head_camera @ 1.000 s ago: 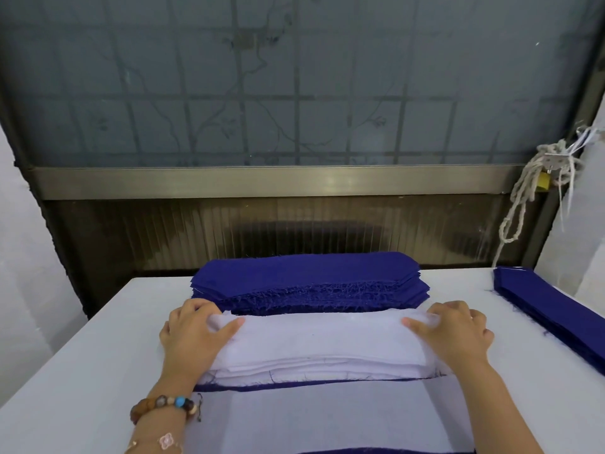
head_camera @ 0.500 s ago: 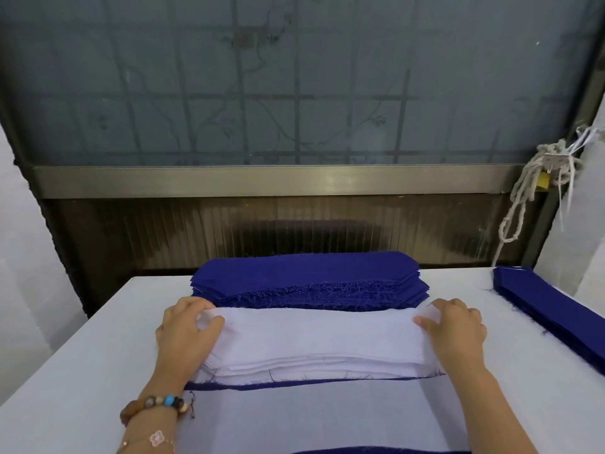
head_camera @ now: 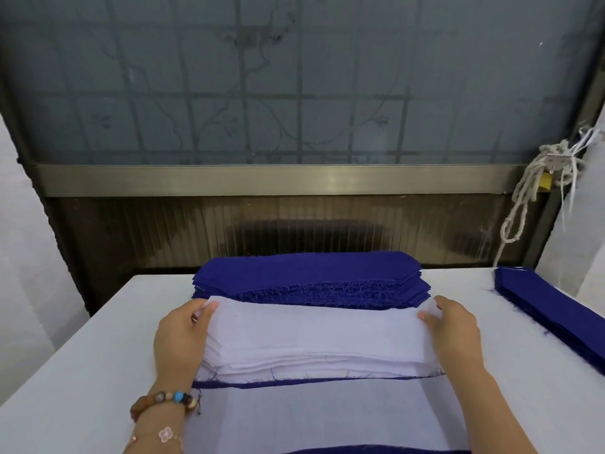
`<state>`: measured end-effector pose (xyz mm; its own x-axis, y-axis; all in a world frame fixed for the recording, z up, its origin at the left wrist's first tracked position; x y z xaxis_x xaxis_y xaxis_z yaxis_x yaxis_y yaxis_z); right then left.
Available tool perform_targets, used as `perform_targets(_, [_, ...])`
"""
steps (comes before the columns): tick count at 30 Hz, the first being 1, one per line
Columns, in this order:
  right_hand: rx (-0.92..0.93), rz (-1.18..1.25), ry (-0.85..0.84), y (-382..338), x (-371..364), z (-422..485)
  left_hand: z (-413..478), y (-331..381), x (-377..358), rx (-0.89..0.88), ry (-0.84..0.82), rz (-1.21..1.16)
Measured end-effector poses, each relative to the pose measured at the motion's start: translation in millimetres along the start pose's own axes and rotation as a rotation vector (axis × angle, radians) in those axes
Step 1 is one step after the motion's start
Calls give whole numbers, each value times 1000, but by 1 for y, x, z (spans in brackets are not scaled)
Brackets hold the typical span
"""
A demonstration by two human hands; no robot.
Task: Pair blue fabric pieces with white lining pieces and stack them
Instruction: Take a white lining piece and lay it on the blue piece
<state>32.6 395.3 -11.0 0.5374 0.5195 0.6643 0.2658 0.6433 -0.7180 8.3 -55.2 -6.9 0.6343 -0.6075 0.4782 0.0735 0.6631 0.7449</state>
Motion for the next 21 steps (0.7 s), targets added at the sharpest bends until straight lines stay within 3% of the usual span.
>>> perform_targets(8, [-21, 272, 235, 3, 38, 4, 2, 26, 18, 1, 21, -270])
perform_targets(21, [29, 190, -8, 38, 43, -40, -43, -3, 58, 117, -113, 46])
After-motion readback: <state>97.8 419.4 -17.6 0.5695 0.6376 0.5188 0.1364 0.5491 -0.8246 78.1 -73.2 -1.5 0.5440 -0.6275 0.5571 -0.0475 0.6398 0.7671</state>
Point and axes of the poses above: each hand's wrist, its own z-axis towards the middle knuckle, its own x-axis out of the back of the hand, y = z × x, the point moved 7 cm from there along z, towards the middle knuckle
